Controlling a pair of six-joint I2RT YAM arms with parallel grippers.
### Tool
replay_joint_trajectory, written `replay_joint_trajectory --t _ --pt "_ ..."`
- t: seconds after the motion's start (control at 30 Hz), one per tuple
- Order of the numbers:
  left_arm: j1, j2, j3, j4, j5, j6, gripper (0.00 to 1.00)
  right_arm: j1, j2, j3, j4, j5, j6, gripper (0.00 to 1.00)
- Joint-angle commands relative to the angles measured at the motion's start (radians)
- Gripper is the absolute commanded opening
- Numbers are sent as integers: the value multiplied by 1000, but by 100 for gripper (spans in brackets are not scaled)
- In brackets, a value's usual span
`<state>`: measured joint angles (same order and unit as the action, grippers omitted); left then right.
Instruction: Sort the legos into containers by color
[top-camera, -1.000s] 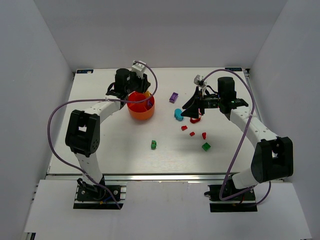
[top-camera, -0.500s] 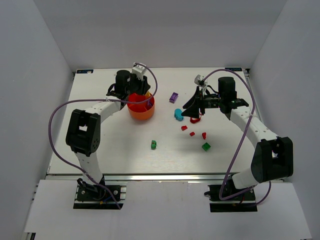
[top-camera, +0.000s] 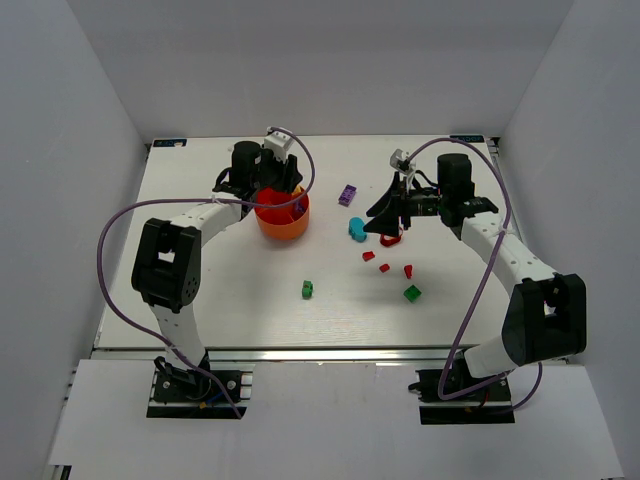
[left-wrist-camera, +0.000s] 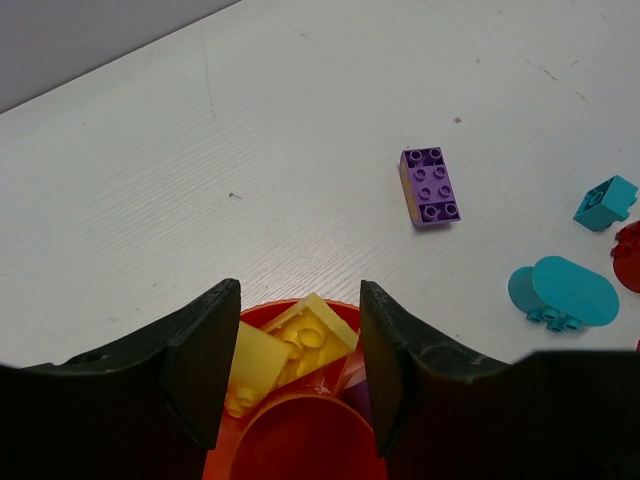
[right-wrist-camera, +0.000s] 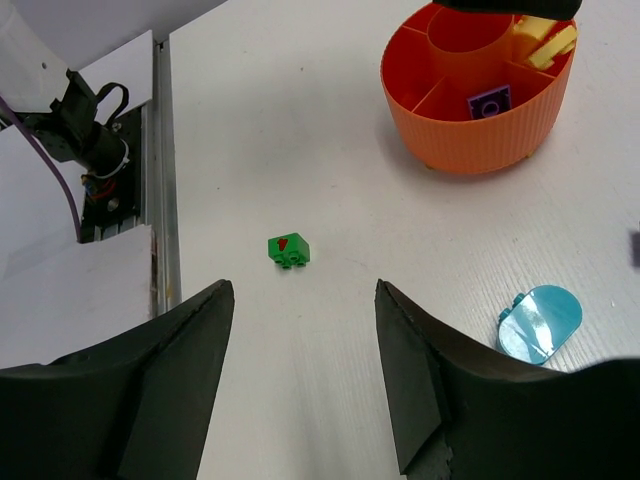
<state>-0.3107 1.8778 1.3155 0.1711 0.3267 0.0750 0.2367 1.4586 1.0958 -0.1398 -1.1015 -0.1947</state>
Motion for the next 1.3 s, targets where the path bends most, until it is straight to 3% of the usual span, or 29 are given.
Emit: replay_joint_trajectory --t 0.0,0.33,0.43,0.47,0.57,0.63,0.7,0.77,0.8,0.9,1.13,1.27 --pt "4 -12 34 -15 20 -4 61 -5 -9 6 -4 -15 -17 64" --pt "4 -106 119 -30 20 -26 59 -7 0 6 -24 -6 -55 68" --pt "4 -164 154 -54 28 -56 43 -2 19 13 -50 34 -95 69" --pt "4 -181 156 -67 60 -63 28 -2 29 18 -60 52 -109 69" --pt "4 -253 142 -152 80 -160 8 -4 48 32 -81 158 -138 69" --pt "4 -326 81 -231 84 -226 6 -2 52 32 -73 267 -141 70" --pt "4 -406 -14 -207 95 -270 22 -2 52 29 -61 363 -144 71" --pt "4 -515 -140 -212 91 -325 47 1 57 29 -46 443 -144 74" --pt "4 -549 -178 -235 89 -336 64 1 60 30 -43 457 -143 74" --pt "4 -689 -327 -265 94 -350 82 4 75 42 -32 518 -138 88" --pt "4 -888 -510 -344 19 -293 82 39 173 142 -84 617 -146 89" --pt "-10 -939 -545 -409 -119 -250 73 70 253 217 -55 734 -100 89"
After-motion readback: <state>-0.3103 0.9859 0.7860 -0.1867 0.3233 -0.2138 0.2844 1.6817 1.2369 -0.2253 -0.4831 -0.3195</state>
